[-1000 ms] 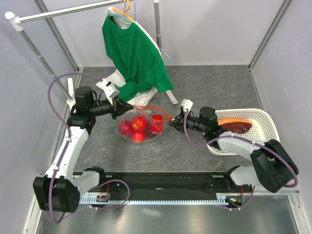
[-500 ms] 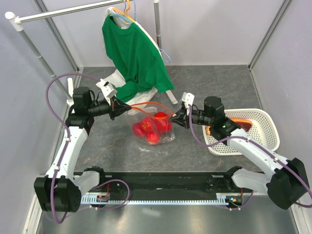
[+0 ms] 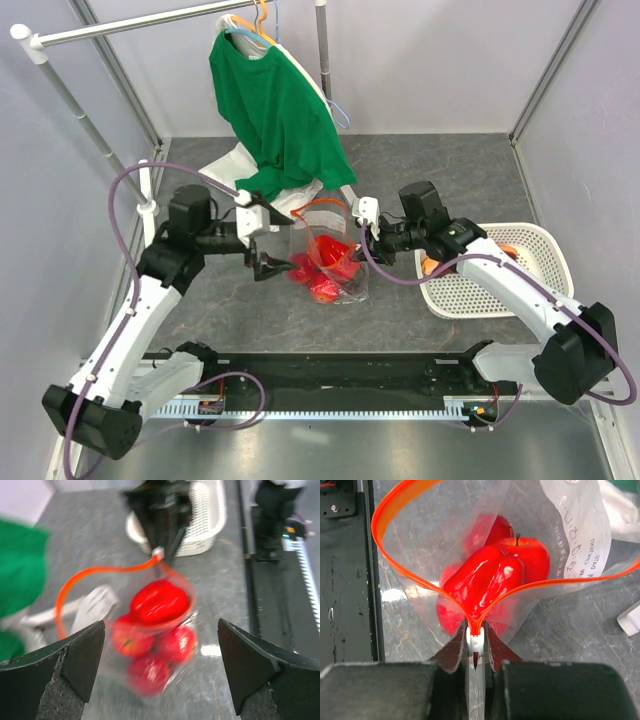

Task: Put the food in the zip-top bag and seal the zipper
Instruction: Zip the zipper food storage bag at the center of the board.

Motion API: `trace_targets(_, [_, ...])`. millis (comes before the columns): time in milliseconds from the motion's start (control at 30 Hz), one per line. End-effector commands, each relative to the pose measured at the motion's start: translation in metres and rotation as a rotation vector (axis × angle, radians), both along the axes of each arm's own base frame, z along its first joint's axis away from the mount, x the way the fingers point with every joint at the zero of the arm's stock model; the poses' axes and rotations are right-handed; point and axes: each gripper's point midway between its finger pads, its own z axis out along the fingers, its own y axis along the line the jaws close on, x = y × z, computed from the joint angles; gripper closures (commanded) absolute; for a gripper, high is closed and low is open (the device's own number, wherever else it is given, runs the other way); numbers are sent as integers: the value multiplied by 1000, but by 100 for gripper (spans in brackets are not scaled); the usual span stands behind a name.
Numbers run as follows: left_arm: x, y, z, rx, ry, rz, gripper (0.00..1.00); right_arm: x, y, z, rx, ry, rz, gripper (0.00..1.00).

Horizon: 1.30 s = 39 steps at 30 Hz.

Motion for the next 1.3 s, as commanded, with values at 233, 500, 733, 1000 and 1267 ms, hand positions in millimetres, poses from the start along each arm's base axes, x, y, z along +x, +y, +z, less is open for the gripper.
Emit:
trace_targets(233, [-7, -68, 12, 37, -123, -106, 7, -8, 0, 42, 51, -88, 38, 100])
trace_targets(500, [-4, -97, 9, 12, -216, -86, 6, -7, 2, 52, 71, -115, 49, 100])
trace_targets(733, [4, -111, -3, 24, -285, -126, 6, -11, 4, 58, 87, -143, 79, 100])
trace_targets(1000, [12, -123, -15, 43, -300, -161, 24, -22, 9, 62, 93, -176, 122, 100])
trace_targets(1267, [17, -125, -35, 102, -291, -182, 37, -27, 12, 62, 76, -238, 170, 100])
